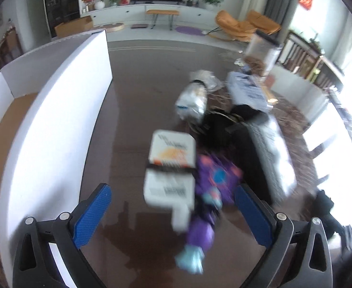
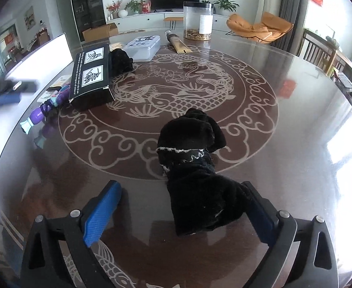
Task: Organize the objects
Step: 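Grasp the black cloth with the right gripper while the left gripper grasps the white sunscreen bottle, then release the sunscreen bottle and grasp the purple mermaid toy with the left gripper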
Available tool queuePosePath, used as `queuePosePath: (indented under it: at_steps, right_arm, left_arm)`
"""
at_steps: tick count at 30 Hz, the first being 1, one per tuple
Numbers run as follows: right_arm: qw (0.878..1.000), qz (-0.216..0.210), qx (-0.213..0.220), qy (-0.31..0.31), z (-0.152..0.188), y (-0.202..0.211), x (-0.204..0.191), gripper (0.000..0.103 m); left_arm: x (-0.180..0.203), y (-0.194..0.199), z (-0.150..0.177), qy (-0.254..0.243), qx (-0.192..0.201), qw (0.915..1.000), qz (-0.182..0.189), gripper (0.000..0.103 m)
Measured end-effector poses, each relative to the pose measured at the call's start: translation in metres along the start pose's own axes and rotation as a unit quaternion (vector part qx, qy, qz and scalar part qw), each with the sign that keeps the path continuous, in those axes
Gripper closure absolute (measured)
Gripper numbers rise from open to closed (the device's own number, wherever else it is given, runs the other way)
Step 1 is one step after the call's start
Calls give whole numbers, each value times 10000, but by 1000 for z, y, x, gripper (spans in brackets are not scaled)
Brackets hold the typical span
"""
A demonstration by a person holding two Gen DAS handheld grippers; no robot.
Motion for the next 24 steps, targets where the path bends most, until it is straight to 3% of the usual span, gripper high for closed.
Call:
queuePosePath:
  at_steps: [1, 3, 8, 12, 13, 15, 16, 24]
  right_arm:
    - [10000, -1, -1, 0, 0, 0, 0, 5]
    - [10000, 1, -1, 0, 0, 0, 0, 5]
    - [10000, 0, -1, -1, 0, 0, 0, 5]
    - [10000, 1, -4, 1, 0, -1, 0, 4]
    - [10000, 0, -3, 0, 0, -1, 0, 4]
    - [10000, 0, -1, -1, 0, -1, 0, 4]
    - [10000, 0, -3, 1, 0, -1, 0, 4]
    - [10000, -1, -3, 1, 0, 0, 1, 4]
  left_arm:
    - [1, -13, -6, -27, -89, 9999, -80, 12]
    - [2, -29, -12, -13, -156, 9998, -128, 12]
    - [-4, -53, -29, 251, -139, 9992, 272, 11]
    - [5, -58, -31, -65, -85, 9999, -59, 12]
    - [6, -58, -30, -106, -64, 9998, -128, 23]
    - [8, -50, -22, -297, 102, 9986, -415, 41]
    - [10, -46, -18, -335, 145, 9989, -296, 48]
    - [20, 1, 57, -271, 309, 9988, -258, 49]
Point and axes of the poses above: each gripper's, at about its wrist camera, not at the fingertips, and y roughly against the way its jaws point, x to its right, z to its underside, the point moved 3 cm from there along -y, roughly the way its jaws point, and after that the axes turned 6 degrees about -z, right-handed, at the moved point
